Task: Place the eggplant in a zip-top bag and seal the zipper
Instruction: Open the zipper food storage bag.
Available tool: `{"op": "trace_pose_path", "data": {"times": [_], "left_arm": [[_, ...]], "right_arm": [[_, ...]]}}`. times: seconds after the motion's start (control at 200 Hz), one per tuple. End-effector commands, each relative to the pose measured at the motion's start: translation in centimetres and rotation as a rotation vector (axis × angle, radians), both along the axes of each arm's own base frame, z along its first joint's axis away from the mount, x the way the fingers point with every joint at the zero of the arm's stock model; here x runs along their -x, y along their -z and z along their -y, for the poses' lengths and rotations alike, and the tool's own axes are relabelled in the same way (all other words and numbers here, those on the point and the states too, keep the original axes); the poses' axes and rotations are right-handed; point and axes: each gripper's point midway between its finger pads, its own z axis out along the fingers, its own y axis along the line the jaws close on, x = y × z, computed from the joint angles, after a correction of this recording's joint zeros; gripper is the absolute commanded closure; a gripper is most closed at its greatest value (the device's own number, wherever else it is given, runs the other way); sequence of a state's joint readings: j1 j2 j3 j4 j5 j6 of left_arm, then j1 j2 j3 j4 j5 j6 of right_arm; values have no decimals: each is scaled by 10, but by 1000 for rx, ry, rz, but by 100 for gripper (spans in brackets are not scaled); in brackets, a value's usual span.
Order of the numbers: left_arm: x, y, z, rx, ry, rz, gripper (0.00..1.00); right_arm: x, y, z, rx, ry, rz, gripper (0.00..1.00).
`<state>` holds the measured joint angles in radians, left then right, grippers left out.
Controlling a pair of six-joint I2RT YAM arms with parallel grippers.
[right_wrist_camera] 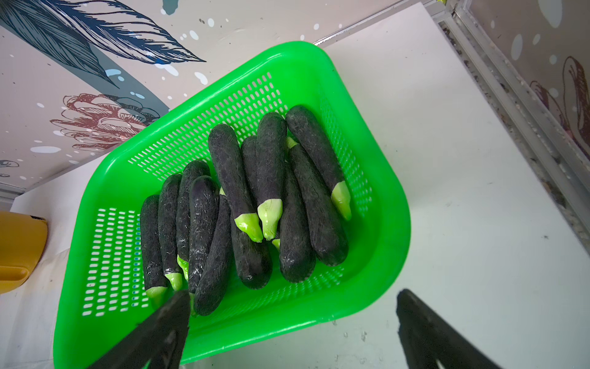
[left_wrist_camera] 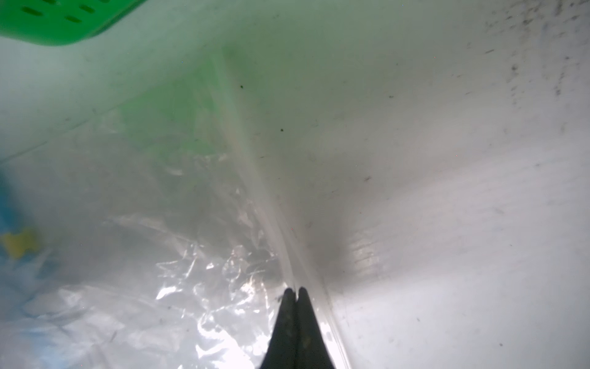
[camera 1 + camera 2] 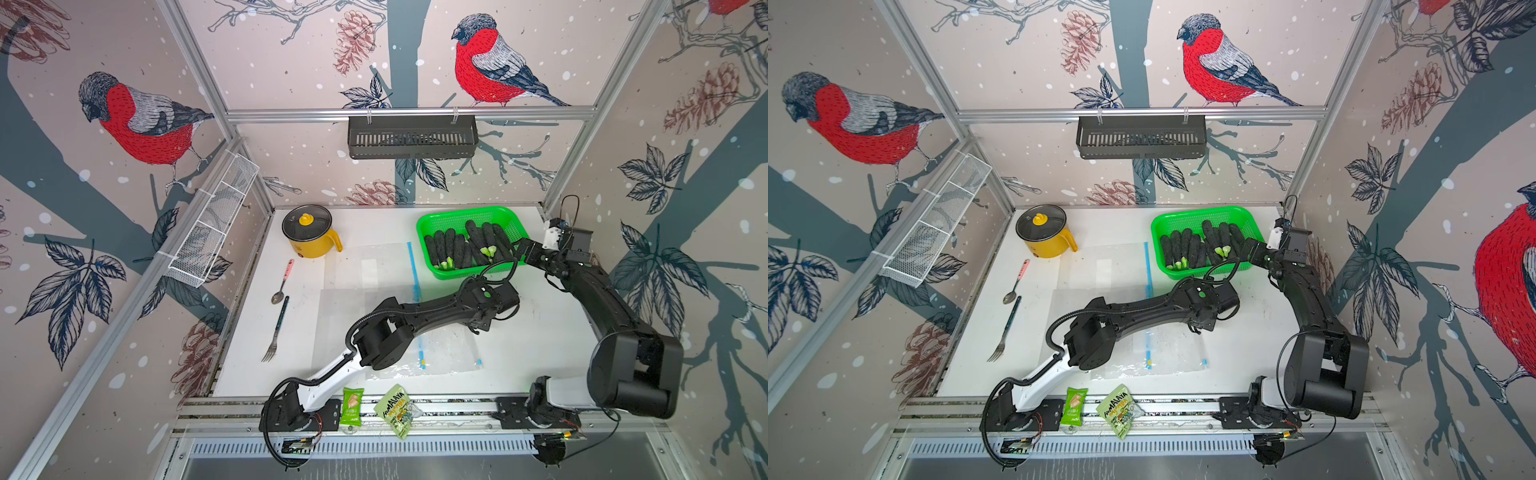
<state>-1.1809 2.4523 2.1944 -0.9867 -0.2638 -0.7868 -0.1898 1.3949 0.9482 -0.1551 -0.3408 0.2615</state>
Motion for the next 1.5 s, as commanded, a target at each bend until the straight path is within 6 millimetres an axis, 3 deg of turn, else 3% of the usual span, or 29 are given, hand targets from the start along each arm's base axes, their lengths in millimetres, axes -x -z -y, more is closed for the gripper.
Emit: {"op": "trace_pose_path", "data": {"times": [0.0, 0.12, 0.25, 0.63, 0.876, 1.166, 1.496], "left_arm": [[0, -8, -12, -26, -27, 20, 100], [3, -8, -17, -31, -33, 13, 100], [5, -13, -24, -37, -42, 15, 100], [5, -63, -49, 17, -86, 81, 100], [10, -80, -70, 41, -117, 90, 100], [11, -85, -96, 85, -169, 81, 100], [5, -88, -106, 142, -188, 81, 100]], "right_arm": [[-1, -4, -6, -1, -20, 13, 0], [0, -2, -11, -6, -32, 5, 1], [6, 1, -29, -6, -77, -9, 3], [46, 18, -82, 2, -227, -63, 10], [85, 24, -125, 20, -367, -96, 17], [134, 36, -179, 5, -514, -142, 26], [179, 47, -225, -81, -659, -187, 30]]}}
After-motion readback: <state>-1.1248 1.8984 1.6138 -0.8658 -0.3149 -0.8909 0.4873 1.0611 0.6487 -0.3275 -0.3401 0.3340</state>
